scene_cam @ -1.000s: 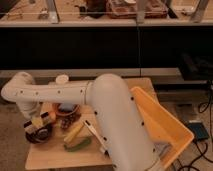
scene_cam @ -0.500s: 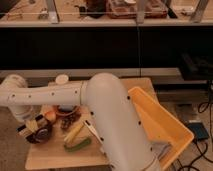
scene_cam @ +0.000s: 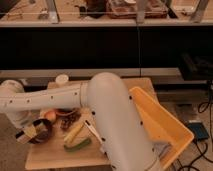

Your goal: Wipe purple bowl with eraser

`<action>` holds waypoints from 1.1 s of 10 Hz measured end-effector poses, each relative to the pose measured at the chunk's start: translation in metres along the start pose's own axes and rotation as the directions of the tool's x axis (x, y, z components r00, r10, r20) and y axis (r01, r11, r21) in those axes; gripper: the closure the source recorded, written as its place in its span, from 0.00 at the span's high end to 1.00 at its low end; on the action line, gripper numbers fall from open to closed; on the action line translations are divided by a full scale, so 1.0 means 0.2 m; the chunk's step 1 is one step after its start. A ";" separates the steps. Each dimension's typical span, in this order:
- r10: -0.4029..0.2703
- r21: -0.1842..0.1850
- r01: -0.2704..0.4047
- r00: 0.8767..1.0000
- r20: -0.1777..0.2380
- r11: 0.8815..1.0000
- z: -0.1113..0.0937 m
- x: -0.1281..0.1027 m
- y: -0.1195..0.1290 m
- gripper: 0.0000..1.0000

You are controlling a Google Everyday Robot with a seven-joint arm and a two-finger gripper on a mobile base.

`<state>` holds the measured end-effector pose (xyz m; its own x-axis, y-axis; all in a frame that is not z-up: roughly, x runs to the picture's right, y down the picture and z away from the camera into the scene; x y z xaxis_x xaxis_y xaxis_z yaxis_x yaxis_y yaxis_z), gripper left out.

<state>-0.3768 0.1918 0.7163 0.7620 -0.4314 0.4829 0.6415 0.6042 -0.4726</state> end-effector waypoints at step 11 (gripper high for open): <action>0.065 -0.036 -0.065 0.998 -0.011 0.997 0.04 0.22 0.08 0.00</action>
<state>-0.3334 0.1883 0.7357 0.8031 -0.3988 0.4428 0.5931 0.6066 -0.5294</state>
